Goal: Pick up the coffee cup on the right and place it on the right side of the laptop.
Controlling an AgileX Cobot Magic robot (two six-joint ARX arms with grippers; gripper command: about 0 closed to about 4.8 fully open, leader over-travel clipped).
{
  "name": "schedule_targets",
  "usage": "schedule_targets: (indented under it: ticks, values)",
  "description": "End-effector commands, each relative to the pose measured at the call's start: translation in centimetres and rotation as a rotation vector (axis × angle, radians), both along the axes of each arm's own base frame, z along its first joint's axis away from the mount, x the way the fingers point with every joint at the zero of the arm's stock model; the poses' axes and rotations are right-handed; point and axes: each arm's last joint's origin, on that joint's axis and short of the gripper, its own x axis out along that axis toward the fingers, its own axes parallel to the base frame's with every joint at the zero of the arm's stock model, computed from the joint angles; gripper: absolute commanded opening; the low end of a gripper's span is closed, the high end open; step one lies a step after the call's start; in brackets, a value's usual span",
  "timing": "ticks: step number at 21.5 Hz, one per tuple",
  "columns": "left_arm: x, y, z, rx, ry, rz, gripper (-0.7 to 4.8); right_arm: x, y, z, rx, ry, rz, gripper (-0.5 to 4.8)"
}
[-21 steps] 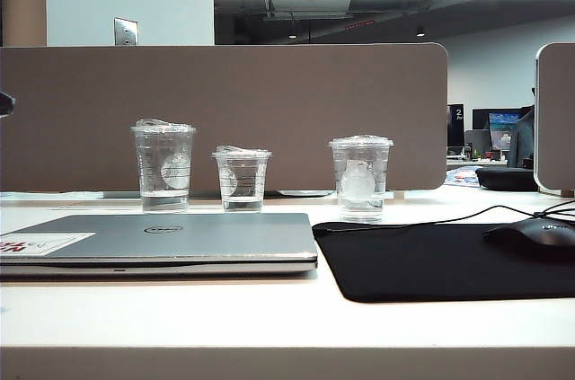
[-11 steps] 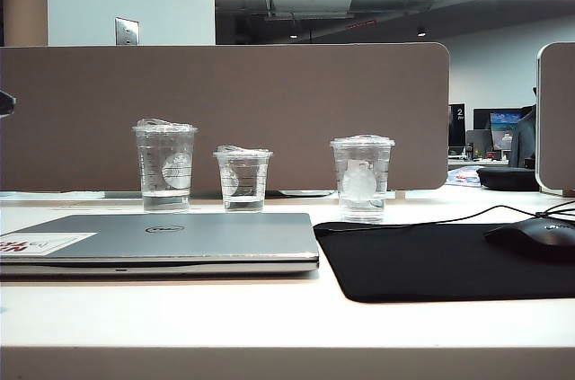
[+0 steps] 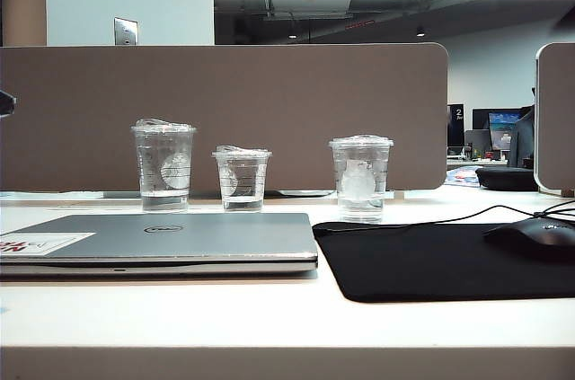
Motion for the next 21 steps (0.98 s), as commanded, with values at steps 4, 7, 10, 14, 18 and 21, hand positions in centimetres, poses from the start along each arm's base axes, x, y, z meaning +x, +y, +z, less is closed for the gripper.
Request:
schedule_targets:
  ticks: [4, 7, 10, 14, 18, 21]
  values:
    - [0.0, 0.0, 0.2, -0.006, -0.015, 0.000, -0.05, 10.6, 0.3, -3.8, -0.052, -0.048, 0.184, 4.79]
    - [0.0, 0.0, 0.2, -0.006, -0.014, 0.000, -0.05, 14.0, 0.7, -5.3, -0.052, -0.023, 0.249, 4.79]
    - [0.0, 0.0, 0.2, -0.005, -0.014, 0.000, -0.05, 16.9, 1.7, -6.8, -0.112, -0.015, 0.286, 4.79]
    - [0.0, 0.0, 0.2, -0.005, -0.014, 0.001, -0.05, 19.6, 3.1, -8.2, -0.180, -0.007, 0.329, 4.79]
    - [0.0, 0.0, 0.2, -0.005, -0.013, 0.000, -0.05, 21.9, 4.6, -9.2, -0.249, 0.011, 0.373, 4.79]
    - [0.0, 0.0, 0.2, -0.004, -0.011, 0.000, -0.05, 24.0, 5.9, -9.8, -0.259, 0.046, 0.394, 4.79]
